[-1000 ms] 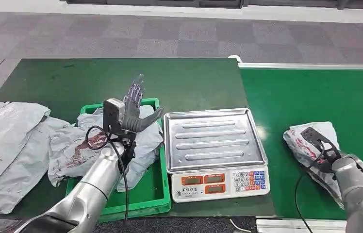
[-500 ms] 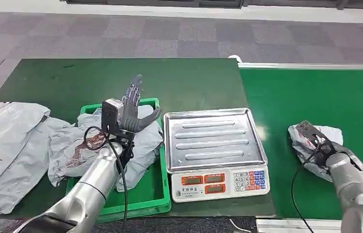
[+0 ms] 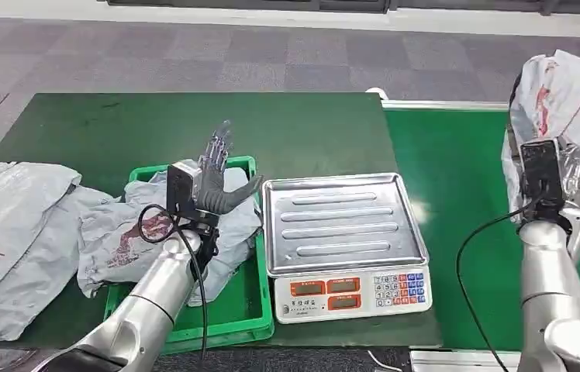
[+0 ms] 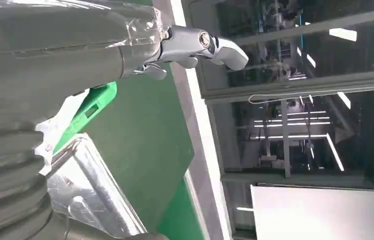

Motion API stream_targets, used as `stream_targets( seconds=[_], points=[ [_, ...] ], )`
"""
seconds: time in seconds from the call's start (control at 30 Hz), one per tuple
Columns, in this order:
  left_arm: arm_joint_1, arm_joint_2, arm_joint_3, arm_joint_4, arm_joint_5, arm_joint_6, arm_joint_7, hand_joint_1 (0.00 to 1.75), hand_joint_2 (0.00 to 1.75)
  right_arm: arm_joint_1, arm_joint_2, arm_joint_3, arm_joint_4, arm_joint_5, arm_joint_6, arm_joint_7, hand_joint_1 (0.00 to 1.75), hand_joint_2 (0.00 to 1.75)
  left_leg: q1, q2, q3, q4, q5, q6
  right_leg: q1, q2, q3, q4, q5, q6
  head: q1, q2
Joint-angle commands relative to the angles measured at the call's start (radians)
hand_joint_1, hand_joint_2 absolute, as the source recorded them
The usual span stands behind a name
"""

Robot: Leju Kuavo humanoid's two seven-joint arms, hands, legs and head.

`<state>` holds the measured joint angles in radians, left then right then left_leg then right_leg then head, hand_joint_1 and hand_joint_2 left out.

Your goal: Moved the parcel from conveyor to table for the left to box.

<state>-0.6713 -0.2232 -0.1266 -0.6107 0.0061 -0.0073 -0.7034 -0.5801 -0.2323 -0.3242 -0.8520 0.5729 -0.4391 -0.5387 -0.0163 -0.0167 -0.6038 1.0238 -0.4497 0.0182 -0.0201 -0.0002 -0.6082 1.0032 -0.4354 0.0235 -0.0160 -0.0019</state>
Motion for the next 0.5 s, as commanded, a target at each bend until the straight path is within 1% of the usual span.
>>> stream_targets(
  seconds=[0.03, 0.07, 0.13, 0.17, 0.2, 0.23, 0.27, 0.3, 0.33, 0.37, 0.4, 0.43, 0.47, 0.5],
  points=[
    [-0.081, -0.022, -0.065, 0.081, -0.01, 0.026, 0.005, 0.0, 1.75, 0.181, 0.092, 0.2, -0.554, -0.089, -0.131, -0.144, 1.75, 1.75, 0.001, 0.002, 0.0, 0.0, -0.001, -0.003, 0.001, 0.001, 0.0, 0.0, 0.0, -0.002, 0.0, 0.0],
    [-0.087, -0.029, -0.064, 0.088, -0.004, 0.023, 0.005, 0.0, 1.75, 0.207, 0.097, 0.253, -0.64, -0.081, -0.164, -0.159, 1.75, 1.75, 0.001, 0.003, 0.0, 0.0, -0.001, -0.003, 0.002, 0.002, -0.001, 0.0, 0.0, -0.002, 0.0, 0.0],
    [-0.084, -0.033, -0.066, 0.083, 0.002, 0.021, 0.005, 0.0, 1.75, 0.213, 0.095, 0.384, -0.725, -0.056, -0.176, -0.154, 1.75, 1.75, 0.001, 0.005, 0.002, -0.001, -0.002, -0.005, 0.001, 0.003, 0.0, 0.001, -0.001, -0.003, 0.0, 0.0],
    [-0.082, -0.034, -0.068, 0.081, 0.004, 0.022, 0.005, 0.0, 1.75, 0.203, 0.087, 0.425, -0.729, -0.044, -0.186, -0.13, 1.75, 1.75, 0.001, 0.006, 0.0, 0.0, -0.002, -0.003, 0.001, 0.005, -0.002, 0.002, 0.0, -0.002, 0.0, 0.0],
    [-0.081, -0.033, -0.069, 0.078, 0.006, 0.023, 0.005, 0.0, 1.75, 0.194, 0.08, 0.453, -0.723, -0.04, -0.166, -0.118, 1.75, 1.75, 0.001, 0.009, 0.002, 0.0, -0.003, -0.004, 0.001, 0.008, -0.001, 0.001, 0.0, -0.003, 0.0, 0.0],
    [-0.076, -0.031, -0.071, 0.071, 0.009, 0.025, 0.005, 0.0, 1.75, 0.176, 0.071, 0.5, -0.709, -0.035, -0.127, -0.098, 1.75, 1.75, 0.001, 0.01, 0.002, 0.0, -0.003, -0.005, 0.001, 0.008, -0.001, 0.002, 0.0, -0.003, 0.0, 0.0],
    [-0.072, -0.029, -0.074, 0.063, 0.012, 0.025, 0.005, 0.0, 1.75, 0.139, 0.055, 0.593, -0.66, 0.012, -0.008, -0.039, 1.75, 1.75, 0.0, 0.007, 0.0, 0.0, -0.002, -0.003, 0.0, 0.006, -0.002, 0.002, 0.0, -0.002, 0.0, 0.0],
    [-0.071, -0.027, -0.076, 0.06, 0.013, 0.023, 0.005, 0.0, 1.75, 0.112, 0.052, 0.657, -0.613, 0.064, 0.05, -0.012, 1.75, 1.75, 0.001, 0.01, 0.002, 0.0, -0.002, -0.004, 0.001, 0.009, -0.001, 0.001, 0.0, -0.003, 0.0, 0.0],
    [-0.071, -0.025, -0.081, 0.06, 0.015, 0.023, 0.005, 0.0, 1.75, 0.076, 0.068, 0.738, -0.525, 0.108, 0.152, 0.047, 1.75, 1.75, 0.002, 0.014, 0.003, -0.001, -0.003, -0.005, 0.002, 0.013, -0.002, 0.001, 0.001, -0.003, 0.0, 0.0],
    [-0.071, -0.025, -0.081, 0.06, 0.015, 0.023, 0.005, 0.0, 1.75, 0.076, 0.068, 0.738, -0.525, 0.108, 0.152, 0.047, 1.75, 1.75, 0.001, 0.013, 0.001, 0.0, -0.002, -0.004, 0.001, 0.011, -0.002, 0.001, 0.001, -0.002, 0.0, 0.0],
    [-0.071, -0.022, -0.083, 0.06, 0.017, 0.019, 0.005, 0.0, 1.75, 0.053, 0.086, 0.792, -0.442, 0.134, 0.168, 0.042, 1.75, 1.75, 0.002, 0.015, 0.003, -0.001, -0.002, -0.004, 0.002, 0.014, -0.002, 0.0, 0.002, -0.003, 0.0, 0.0],
    [-0.073, -0.02, -0.087, 0.063, 0.02, 0.016, 0.005, 0.0, 1.75, 0.025, 0.092, 0.865, -0.355, 0.164, 0.227, 0.068, 1.75, 1.75, 0.003, 0.015, 0.003, -0.002, -0.002, -0.005, 0.002, 0.013, -0.001, -0.001, 0.002, -0.003, 0.0, 0.0],
    [-0.074, -0.02, -0.087, 0.064, 0.022, 0.014, 0.005, 0.0, 1.75, 0.011, 0.098, 0.9, -0.314, 0.184, 0.244, 0.072, 1.75, 1.75, 0.004, 0.017, 0.004, -0.002, -0.001, -0.006, 0.004, 0.015, 0.0, -0.002, 0.003, -0.004, 0.0, 0.0],
    [-0.078, -0.023, -0.088, 0.068, 0.025, 0.01, 0.005, 0.0, 1.75, -0.012, 0.111, 0.949, -0.247, 0.191, 0.302, 0.083, 1.75, 1.75, 0.003, 0.015, 0.004, -0.002, -0.001, -0.005, 0.002, 0.013, 0.0, -0.001, 0.002, -0.003, 0.0, 0.0]
  ],
)
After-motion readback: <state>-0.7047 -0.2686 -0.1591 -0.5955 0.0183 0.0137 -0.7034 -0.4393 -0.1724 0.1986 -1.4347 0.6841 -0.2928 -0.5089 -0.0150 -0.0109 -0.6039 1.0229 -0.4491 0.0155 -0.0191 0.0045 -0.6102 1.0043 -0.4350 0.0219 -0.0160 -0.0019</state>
